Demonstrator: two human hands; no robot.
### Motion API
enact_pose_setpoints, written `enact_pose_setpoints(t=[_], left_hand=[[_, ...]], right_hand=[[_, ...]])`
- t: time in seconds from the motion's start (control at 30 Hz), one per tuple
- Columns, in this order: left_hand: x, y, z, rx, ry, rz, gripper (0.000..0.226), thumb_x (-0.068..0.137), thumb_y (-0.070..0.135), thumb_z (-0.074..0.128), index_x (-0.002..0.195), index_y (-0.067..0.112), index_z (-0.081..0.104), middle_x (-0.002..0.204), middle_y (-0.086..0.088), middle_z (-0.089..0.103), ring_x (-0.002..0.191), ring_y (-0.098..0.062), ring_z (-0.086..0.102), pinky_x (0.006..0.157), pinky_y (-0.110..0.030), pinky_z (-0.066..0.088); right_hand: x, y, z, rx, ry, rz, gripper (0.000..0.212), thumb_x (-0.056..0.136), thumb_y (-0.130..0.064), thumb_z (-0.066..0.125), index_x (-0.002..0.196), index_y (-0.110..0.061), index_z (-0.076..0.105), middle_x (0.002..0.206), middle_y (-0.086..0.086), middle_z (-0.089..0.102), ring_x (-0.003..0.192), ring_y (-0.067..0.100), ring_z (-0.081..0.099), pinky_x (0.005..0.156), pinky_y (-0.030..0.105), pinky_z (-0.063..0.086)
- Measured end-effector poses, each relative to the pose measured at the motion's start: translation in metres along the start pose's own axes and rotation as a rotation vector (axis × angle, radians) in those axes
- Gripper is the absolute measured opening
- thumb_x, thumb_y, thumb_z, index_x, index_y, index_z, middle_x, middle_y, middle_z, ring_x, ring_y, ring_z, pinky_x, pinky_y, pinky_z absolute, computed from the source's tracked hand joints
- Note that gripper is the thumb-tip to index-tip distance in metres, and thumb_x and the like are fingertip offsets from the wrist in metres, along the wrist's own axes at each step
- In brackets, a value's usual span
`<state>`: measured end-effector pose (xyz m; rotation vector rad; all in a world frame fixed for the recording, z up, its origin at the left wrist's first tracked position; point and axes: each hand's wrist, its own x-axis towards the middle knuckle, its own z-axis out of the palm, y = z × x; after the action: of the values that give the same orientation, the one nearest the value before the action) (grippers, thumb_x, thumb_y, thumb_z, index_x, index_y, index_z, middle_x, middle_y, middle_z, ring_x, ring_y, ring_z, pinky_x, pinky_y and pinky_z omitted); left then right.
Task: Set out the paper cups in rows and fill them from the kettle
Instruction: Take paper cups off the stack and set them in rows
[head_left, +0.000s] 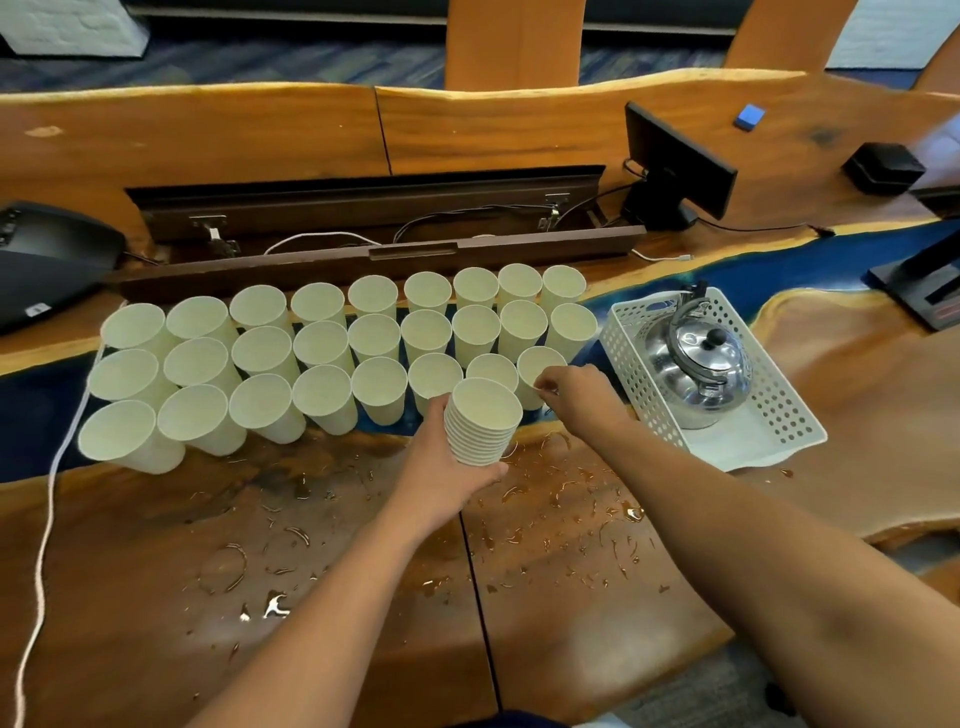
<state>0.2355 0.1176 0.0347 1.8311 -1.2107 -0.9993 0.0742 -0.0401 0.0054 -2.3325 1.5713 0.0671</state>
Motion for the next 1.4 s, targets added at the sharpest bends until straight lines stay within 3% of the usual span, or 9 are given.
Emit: enact_pose_setpoints(t=[0.3, 0.43, 0.57, 0.73, 1.1, 1.4], left_hand=[[0.002, -0.005, -0.003, 0.038, 0.026, -0.023, 0.094, 0.065, 0.039, 0.089, 0.137, 0.036, 0.029, 0.135, 0.013, 0.051, 0.125, -0.014, 0.051, 0.1, -0.045, 0.051], [0.003, -0.007, -0.004, 0.031, 0.03, -0.037, 0.093, 0.065, 0.038, 0.089, 0.137, 0.036, 0.03, 0.133, 0.014, 0.051, 0.124, -0.013, 0.051, 0.101, -0.045, 0.05], [0.002, -0.008, -0.004, 0.025, 0.034, -0.04, 0.092, 0.065, 0.037, 0.09, 0.136, 0.035, 0.031, 0.131, 0.014, 0.051, 0.121, -0.012, 0.051, 0.099, -0.039, 0.05], [0.002, -0.01, -0.007, 0.017, 0.046, -0.039, 0.091, 0.065, 0.037, 0.09, 0.136, 0.034, 0.033, 0.13, 0.015, 0.052, 0.118, -0.01, 0.051, 0.096, -0.033, 0.047], [0.005, -0.016, -0.014, 0.028, 0.059, -0.045, 0.09, 0.064, 0.041, 0.09, 0.133, 0.037, 0.032, 0.13, 0.015, 0.051, 0.121, -0.011, 0.052, 0.099, -0.045, 0.052], [0.007, -0.018, -0.011, 0.026, 0.059, -0.039, 0.093, 0.063, 0.043, 0.09, 0.134, 0.039, 0.03, 0.131, 0.016, 0.05, 0.122, -0.011, 0.051, 0.099, -0.045, 0.052]], right_hand=[[0.005, 0.004, -0.002, 0.059, -0.001, -0.014, 0.043, 0.092, -0.022, 0.068, 0.134, -0.027, 0.06, 0.132, 0.006, 0.064, 0.114, 0.024, 0.063, 0.101, 0.04, 0.051], [0.001, -0.002, -0.009, -0.024, 0.185, -0.277, 0.04, 0.087, -0.03, 0.074, 0.126, -0.027, 0.065, 0.13, -0.002, 0.064, 0.122, 0.019, 0.052, 0.105, 0.038, 0.043], [0.004, -0.018, -0.007, -0.198, 0.147, -0.465, 0.031, 0.089, -0.034, 0.07, 0.119, -0.025, 0.072, 0.121, 0.0, 0.068, 0.115, 0.022, 0.053, 0.099, 0.037, 0.042], [0.01, -0.029, -0.003, -0.29, 0.1, -0.436, 0.031, 0.093, -0.036, 0.063, 0.123, -0.028, 0.07, 0.124, -0.003, 0.065, 0.116, 0.02, 0.048, 0.1, 0.035, 0.037], [0.016, -0.039, -0.004, -0.296, 0.073, -0.388, 0.032, 0.096, -0.041, 0.058, 0.123, -0.029, 0.069, 0.124, -0.004, 0.064, 0.116, 0.019, 0.046, 0.098, 0.035, 0.038], [0.011, -0.041, -0.015, -0.125, 0.094, -0.338, 0.038, 0.09, -0.046, 0.064, 0.125, -0.031, 0.066, 0.123, -0.005, 0.066, 0.115, 0.017, 0.048, 0.099, 0.036, 0.037]])
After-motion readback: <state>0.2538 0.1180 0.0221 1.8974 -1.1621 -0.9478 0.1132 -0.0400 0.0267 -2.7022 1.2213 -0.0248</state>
